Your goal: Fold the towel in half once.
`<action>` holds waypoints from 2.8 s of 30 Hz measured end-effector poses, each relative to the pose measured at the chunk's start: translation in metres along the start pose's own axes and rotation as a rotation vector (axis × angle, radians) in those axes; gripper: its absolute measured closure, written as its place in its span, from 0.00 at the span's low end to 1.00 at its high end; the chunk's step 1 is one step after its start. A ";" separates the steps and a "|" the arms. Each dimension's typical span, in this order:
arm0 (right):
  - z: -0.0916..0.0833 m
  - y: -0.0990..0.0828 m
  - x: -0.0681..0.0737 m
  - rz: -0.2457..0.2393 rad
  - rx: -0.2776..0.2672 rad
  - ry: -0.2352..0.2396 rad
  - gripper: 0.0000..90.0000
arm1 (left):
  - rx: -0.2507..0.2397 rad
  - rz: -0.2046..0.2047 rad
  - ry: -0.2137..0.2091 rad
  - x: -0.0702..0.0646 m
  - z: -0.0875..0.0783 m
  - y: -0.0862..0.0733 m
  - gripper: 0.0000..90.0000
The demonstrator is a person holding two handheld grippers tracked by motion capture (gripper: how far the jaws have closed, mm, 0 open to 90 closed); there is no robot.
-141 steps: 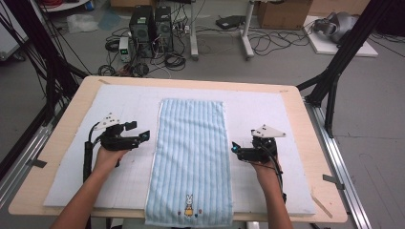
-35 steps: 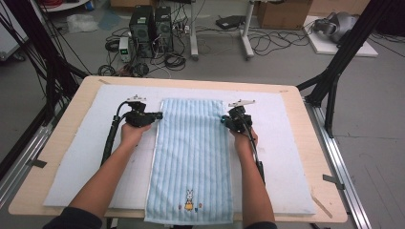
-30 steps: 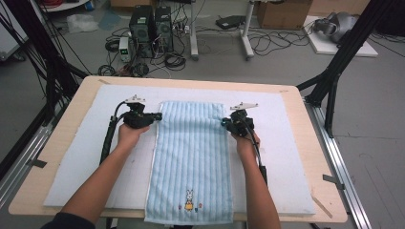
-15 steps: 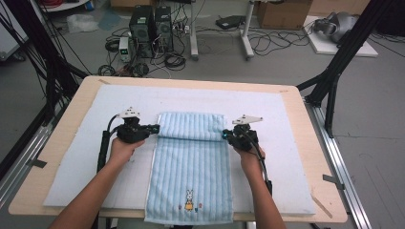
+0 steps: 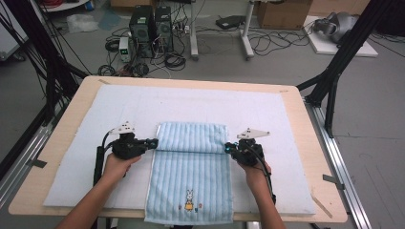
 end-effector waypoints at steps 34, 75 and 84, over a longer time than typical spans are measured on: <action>0.002 0.000 -0.010 0.099 -0.043 -0.095 0.24 | 0.082 -0.118 0.238 0.035 0.062 0.034 0.44; 0.056 0.047 -0.032 0.092 0.102 -0.108 0.95 | -0.029 -0.118 0.030 0.023 0.030 0.044 0.97; 0.023 0.043 -0.019 0.079 -0.007 -0.055 0.95 | -0.031 -0.064 0.014 0.014 0.017 0.039 0.97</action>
Point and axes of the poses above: each handheld gripper's, and its own axes: z roughly forward along the jaws, y roughly out of its top, x roughly to its left, the point moved 3 cm from there along z, roughly forward along the jaws, and after that the axes turned 7 degrees about x, right-handed, at the moved point
